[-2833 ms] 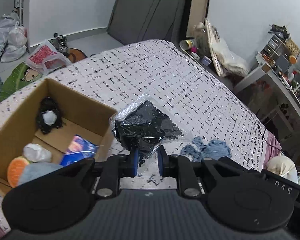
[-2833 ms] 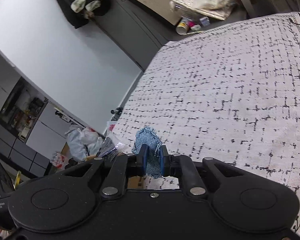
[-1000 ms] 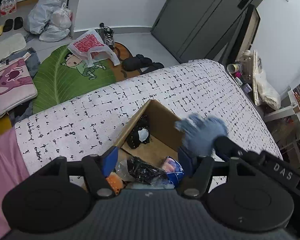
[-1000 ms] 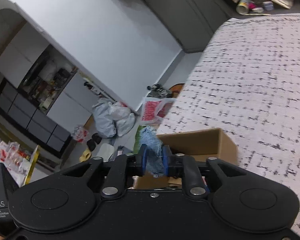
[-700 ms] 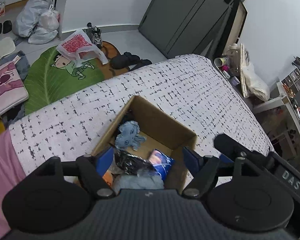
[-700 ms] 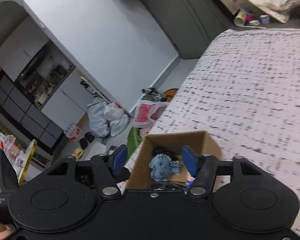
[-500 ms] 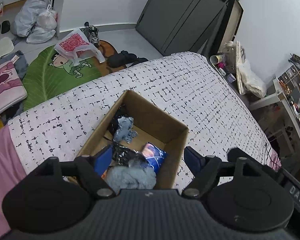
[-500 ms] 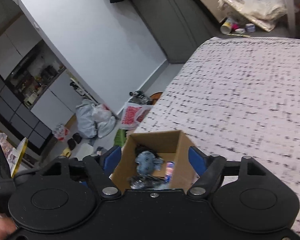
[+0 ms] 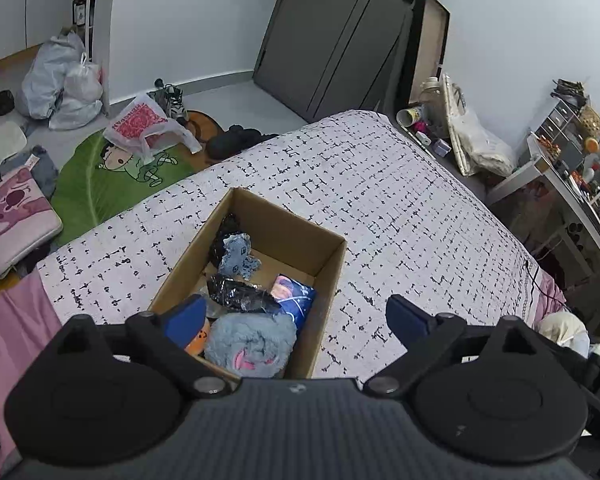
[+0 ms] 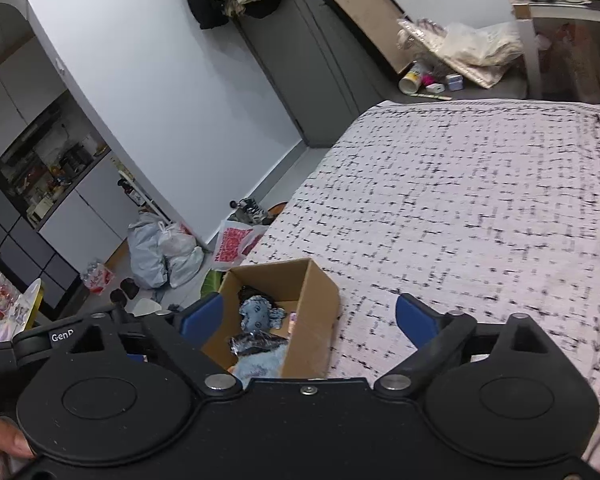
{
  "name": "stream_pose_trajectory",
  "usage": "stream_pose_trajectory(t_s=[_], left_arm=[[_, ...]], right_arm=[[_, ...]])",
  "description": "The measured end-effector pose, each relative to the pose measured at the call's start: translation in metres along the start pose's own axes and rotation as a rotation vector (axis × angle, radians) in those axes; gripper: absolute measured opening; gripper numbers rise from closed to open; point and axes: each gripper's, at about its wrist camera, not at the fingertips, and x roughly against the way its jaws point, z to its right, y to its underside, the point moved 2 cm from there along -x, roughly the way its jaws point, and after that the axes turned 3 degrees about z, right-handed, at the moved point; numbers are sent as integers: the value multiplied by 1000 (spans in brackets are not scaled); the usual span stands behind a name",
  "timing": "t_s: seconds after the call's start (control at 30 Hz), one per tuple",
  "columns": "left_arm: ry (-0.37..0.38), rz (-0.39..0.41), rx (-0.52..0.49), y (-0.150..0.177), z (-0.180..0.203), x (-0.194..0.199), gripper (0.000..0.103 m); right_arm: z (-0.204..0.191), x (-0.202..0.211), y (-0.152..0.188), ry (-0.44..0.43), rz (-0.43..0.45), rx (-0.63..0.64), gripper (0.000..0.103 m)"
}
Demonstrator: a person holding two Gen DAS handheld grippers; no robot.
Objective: Organize soft objects
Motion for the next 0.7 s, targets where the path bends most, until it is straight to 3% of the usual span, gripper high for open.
stream_pose_trajectory(t_s=[0.17, 0.7], left_arm=[[1, 2, -37, 10, 10, 15, 102], [16, 46, -155, 37, 34, 69, 102]], right_arm=[[8, 26, 3, 39, 22, 1, 103], [12, 100, 20, 87, 64, 51, 103]])
